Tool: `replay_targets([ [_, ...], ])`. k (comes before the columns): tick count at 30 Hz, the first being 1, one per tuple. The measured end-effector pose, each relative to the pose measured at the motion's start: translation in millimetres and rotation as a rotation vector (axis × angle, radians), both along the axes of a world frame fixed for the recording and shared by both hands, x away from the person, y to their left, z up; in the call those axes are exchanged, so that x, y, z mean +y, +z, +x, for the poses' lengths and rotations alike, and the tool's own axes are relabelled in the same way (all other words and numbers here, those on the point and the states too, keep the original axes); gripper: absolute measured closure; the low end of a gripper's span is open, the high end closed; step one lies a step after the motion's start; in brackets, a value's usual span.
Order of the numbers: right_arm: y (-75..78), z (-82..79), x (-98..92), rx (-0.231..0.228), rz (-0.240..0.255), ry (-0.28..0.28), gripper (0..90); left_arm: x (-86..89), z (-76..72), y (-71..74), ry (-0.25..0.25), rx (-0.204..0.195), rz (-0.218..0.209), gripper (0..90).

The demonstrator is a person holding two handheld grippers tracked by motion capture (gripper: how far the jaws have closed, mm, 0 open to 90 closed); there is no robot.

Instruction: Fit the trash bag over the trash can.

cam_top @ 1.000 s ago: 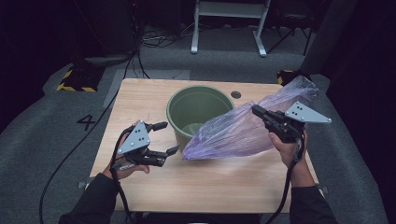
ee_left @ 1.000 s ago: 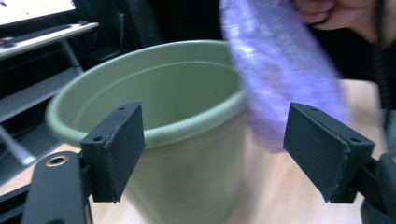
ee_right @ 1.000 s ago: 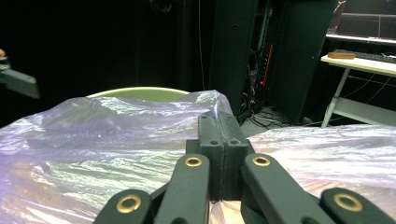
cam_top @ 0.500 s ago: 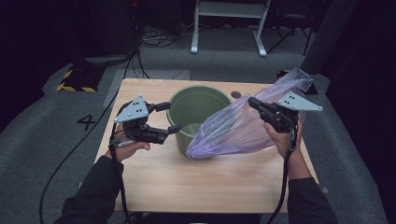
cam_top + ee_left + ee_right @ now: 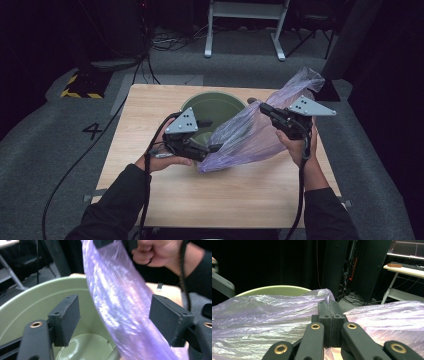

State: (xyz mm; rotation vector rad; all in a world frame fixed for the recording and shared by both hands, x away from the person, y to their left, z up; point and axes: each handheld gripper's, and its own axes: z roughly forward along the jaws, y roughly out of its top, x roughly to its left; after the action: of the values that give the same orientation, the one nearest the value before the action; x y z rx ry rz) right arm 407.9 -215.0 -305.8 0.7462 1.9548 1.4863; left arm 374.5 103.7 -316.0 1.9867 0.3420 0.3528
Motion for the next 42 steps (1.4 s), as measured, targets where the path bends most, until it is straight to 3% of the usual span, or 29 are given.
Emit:
replay_targets([
  [3, 1.1, -0.5, 2.4, -0.004, 0.000, 0.012, 90.0, -5.7, 3.6, -2.4, 0.034, 0.000, 0.028, 37.1],
  [9, 2.6, -1.1, 9.8, -0.012, -0.014, 0.030, 90.0, -12.3, 7.0, -1.5, 0.048, -0.051, 0.094, 70.1],
  [15, 2.5, -0.3, 9.9, -0.009, -0.011, 0.030, 90.0, -16.2, 15.0, -3.1, 0.055, -0.056, 0.121, 87.5],
  [19, 3.3, -0.4, 9.9, -0.012, -0.012, 0.029, 88.8, -17.7, 19.4, -3.2, 0.072, -0.075, 0.122, 89.5],
  [21, 4.6, 0.2, 9.6, -0.012, -0.010, 0.020, 83.1, -18.9, 23.1, -2.8, 0.096, -0.090, 0.138, 89.7],
  [23, 6.0, 1.3, 8.8, 0.000, -0.009, 0.024, 69.8, -18.5, 27.4, -2.1, 0.105, -0.089, 0.141, 89.8],
  [24, 6.5, 2.2, 8.6, 0.011, -0.012, 0.022, 59.1, -18.2, 29.4, -2.1, 0.113, -0.088, 0.138, 89.8],
  [26, 6.6, 3.0, 7.4, 0.041, -0.022, 0.017, 49.4, -16.7, 32.9, -2.3, 0.118, -0.082, 0.131, 89.8],
  [29, 4.8, 2.4, 5.0, 0.072, -0.036, 0.032, 36.1, -15.5, 37.1, -4.3, 0.133, -0.077, 0.130, 89.9],
  [33, 3.2, -4.9, 3.3, 0.058, -0.056, 0.053, 28.5, -11.4, 42.3, -4.4, 0.160, -0.069, 0.113, 89.9],
  [38, 0.3, -27.3, 0.5, 0.016, -0.071, 0.167, 25.7, -7.0, 46.8, -3.5, 0.180, -0.065, 0.103, 89.9],
  [42, -9.0, -49.9, 4.3, -0.009, -0.156, 0.264, 23.4, -4.1, 49.2, -3.3, 0.190, -0.063, 0.098, 89.9],
])
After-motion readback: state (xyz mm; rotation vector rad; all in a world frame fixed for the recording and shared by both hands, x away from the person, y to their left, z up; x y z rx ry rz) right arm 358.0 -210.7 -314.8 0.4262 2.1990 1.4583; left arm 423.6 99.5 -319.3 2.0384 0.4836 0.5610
